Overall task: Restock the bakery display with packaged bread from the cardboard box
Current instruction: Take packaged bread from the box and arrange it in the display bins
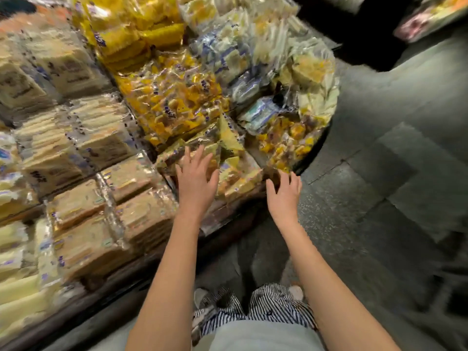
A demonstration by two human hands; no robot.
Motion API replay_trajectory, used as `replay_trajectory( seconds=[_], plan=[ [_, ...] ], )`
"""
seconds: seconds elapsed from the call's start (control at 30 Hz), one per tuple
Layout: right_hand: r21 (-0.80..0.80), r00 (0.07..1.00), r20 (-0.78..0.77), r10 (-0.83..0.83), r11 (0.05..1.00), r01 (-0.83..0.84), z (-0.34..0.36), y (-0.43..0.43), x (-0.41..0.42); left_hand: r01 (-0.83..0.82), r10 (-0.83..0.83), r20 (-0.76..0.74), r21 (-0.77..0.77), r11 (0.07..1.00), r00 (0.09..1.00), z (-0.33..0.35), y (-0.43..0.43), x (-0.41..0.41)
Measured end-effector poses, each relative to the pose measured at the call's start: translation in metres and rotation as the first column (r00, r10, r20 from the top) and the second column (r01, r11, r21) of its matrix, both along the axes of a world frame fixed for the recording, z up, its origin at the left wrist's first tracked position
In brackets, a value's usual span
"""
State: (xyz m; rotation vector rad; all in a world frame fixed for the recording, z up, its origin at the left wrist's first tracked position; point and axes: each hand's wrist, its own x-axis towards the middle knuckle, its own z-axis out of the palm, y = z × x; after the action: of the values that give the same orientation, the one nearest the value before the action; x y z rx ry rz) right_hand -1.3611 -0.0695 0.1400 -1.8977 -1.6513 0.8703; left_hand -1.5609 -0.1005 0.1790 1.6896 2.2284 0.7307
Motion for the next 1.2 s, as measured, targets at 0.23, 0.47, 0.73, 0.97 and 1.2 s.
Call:
replay_trajectory(
  seconds=[0.23,0.47,0.73,0.97,1.2],
  plan=[
    [-0.010,0.996,0.007,-0.088,0.996,0.088,0.005,0.035,0.173,0.249,-0.248,0.015,-0.060,0.967,0.969,-0.007,0.061,0.187],
    [-0.015,0.938,-0.002,-0.348,0.937,0.348,0.018,0.036,0.343,0.550,-0.549,0.034,-0.063,0.832,0.835,0.010,0.111,0.363],
    [-0.054,0.749,-0.041,-0.661,0.750,0.659,0.013,0.002,0.471,0.803,-0.806,0.052,-0.142,0.579,0.590,0.004,0.142,0.524],
    [-0.081,0.557,-0.023,-0.830,0.557,0.827,0.004,0.008,0.575,0.920,-0.920,0.097,-0.134,0.367,0.381,-0.011,0.185,0.656],
    [-0.150,0.415,0.010,-0.910,0.409,0.900,0.001,0.044,0.680,0.967,-0.958,0.187,-0.169,0.189,0.219,-0.024,0.240,0.781]
  ],
)
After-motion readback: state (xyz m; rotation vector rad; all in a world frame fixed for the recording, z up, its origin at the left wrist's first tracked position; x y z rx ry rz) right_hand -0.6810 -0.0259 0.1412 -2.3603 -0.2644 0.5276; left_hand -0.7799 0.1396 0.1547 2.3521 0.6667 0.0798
